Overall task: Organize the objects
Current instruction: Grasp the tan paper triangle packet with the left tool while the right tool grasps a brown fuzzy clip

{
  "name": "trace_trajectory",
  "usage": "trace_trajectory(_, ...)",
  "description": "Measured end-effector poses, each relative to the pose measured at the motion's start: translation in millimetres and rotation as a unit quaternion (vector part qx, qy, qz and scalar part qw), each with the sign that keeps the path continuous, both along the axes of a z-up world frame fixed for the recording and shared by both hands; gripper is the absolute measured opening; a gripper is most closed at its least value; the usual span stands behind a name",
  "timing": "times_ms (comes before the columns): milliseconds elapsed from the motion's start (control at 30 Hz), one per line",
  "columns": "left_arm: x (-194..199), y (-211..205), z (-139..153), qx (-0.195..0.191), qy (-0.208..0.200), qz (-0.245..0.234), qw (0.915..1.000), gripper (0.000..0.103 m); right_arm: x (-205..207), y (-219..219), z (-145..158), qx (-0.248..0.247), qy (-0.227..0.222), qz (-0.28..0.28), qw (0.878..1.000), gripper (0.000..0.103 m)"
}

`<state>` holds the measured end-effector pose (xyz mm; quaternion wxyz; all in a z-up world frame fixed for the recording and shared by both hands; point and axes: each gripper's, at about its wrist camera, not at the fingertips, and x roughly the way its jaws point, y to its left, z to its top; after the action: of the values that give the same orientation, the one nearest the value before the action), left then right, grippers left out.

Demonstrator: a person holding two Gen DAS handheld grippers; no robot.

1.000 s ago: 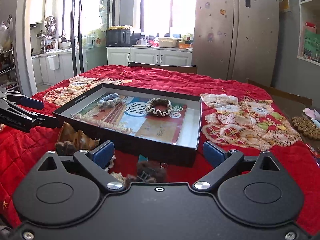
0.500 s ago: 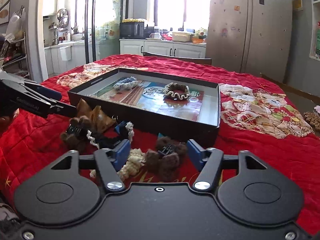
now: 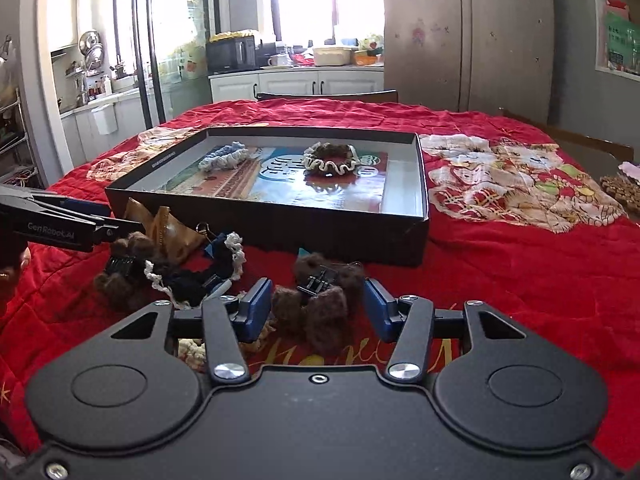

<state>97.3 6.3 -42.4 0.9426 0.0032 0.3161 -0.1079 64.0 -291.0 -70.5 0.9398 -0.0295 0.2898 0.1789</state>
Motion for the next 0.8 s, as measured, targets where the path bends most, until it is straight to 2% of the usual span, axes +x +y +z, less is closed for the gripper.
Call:
trace_trajectory(100,4.2,1.7,-4.6,-0.009,0.009,0.009,0.9999,0.075,2.3,1.4,-1.4,0.001,0.004,-0.004,1.000,0.047)
trace_trajectory(200,6.5,3.2,-7.6,-0.022,0.016,0.013,0.9995,0.072,4.3,2.9,-4.0,-0.003,0.010,-0.009,1.000,0.045)
trace_trajectory(333,7.5,0.5,-8.4,-0.021,0.017,0.015,0.9995,0.069,5.8,4.4,-6.7,-0.006,0.013,-0.012,1.000,0.042)
trace_trajectory(400,8.8,-0.4,-9.2,-0.021,0.021,0.016,0.9994,0.060,5.5,6.0,-7.3,-0.010,0.012,-0.011,1.000,0.040)
trace_trajectory(500,9.3,-1.1,-9.6,-0.022,0.025,0.017,0.9993,0.053,4.2,8.0,-7.2,-0.017,0.007,-0.009,1.000,0.039)
trace_trajectory(667,8.4,-0.7,-8.9,-0.019,0.026,0.016,0.9993,0.048,0.9,12.1,-6.6,-0.032,-0.002,-0.004,0.999,0.039)
trace_trajectory(800,6.2,-0.5,-7.7,-0.022,0.030,0.009,0.9993,0.036,-0.4,14.2,-4.1,-0.038,-0.009,0.001,0.999,0.039)
